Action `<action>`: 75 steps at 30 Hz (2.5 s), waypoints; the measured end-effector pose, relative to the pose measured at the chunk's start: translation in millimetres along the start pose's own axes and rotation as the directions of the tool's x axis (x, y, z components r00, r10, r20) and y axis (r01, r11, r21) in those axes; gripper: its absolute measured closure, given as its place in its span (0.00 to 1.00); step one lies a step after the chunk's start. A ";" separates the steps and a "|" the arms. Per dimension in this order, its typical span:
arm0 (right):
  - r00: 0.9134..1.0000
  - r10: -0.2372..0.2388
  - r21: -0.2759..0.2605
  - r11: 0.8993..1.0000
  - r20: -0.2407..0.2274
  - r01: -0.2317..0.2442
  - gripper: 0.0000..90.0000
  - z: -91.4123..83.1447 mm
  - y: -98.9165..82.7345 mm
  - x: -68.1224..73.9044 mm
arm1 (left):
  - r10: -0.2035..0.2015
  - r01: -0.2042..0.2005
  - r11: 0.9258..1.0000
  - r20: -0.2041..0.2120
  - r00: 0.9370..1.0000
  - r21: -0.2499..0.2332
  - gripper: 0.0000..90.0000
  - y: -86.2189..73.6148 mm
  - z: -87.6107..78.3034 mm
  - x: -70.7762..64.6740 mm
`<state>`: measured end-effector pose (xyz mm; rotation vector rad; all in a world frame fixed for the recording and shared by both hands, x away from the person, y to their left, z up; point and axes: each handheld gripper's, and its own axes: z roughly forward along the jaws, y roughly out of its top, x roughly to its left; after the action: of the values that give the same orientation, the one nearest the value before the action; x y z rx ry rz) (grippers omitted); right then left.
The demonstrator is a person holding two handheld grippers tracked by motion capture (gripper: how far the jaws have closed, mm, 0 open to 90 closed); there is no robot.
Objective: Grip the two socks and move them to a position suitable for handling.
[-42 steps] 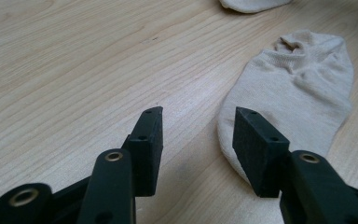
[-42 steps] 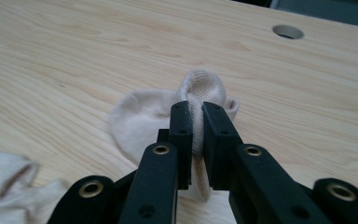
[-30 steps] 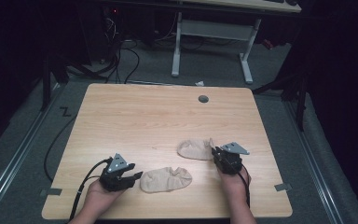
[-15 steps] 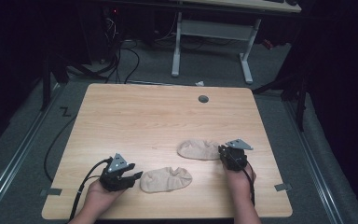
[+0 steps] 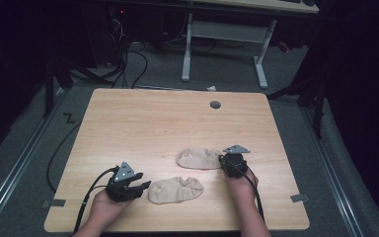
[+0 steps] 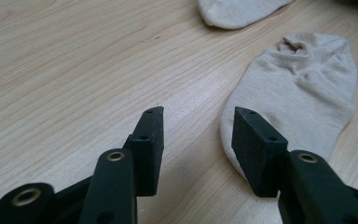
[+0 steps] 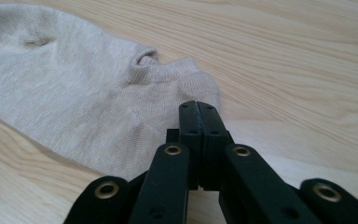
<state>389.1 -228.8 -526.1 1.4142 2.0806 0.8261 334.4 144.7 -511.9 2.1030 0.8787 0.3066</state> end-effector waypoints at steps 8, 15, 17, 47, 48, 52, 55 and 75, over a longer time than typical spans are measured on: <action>0.999 -0.046 -0.004 0.999 -0.022 0.046 1.00 6.1 6.8 18.8 | 0.001 -0.001 1.000 -0.003 1.000 -0.002 0.60 -0.3 -1.4 1.1; 0.996 -0.070 -0.004 0.998 -0.050 0.070 1.00 9.0 11.0 34.1 | -0.002 0.002 1.000 -0.007 1.000 -0.002 0.60 0.0 -0.7 1.8; 0.995 -0.085 -0.009 0.996 -0.062 0.084 1.00 10.9 12.8 39.5 | -0.002 0.002 1.000 -0.009 1.000 -0.002 0.60 0.0 -0.8 2.2; 0.988 -0.109 -0.104 0.990 -0.106 0.098 0.86 3.6 29.6 59.7 | -0.054 0.053 0.999 -0.117 0.992 -0.008 0.61 2.3 10.0 27.4; 0.988 -0.111 -0.108 0.989 -0.107 0.099 0.85 2.8 29.3 57.1 | -0.050 0.050 0.999 -0.119 0.992 -0.002 0.61 2.9 12.5 27.2; 0.988 -0.100 -0.105 0.991 -0.114 0.088 0.79 3.9 26.7 47.7 | -0.050 0.050 0.999 -0.125 0.991 -0.003 0.58 9.4 21.6 27.1; 0.985 -0.079 -0.109 0.992 -0.152 0.063 0.76 6.3 27.6 46.2 | -0.072 0.071 0.997 -0.120 0.990 -0.015 0.58 17.3 28.4 28.6; 0.972 -0.129 -0.045 0.991 -0.199 0.122 0.95 20.3 25.0 64.5 | -0.048 0.046 0.999 -0.114 0.992 -0.017 0.97 24.9 52.7 20.9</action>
<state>396.9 -157.1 -526.2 1.2104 2.2694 0.9815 387.3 116.9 -528.0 2.0649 0.9882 0.4105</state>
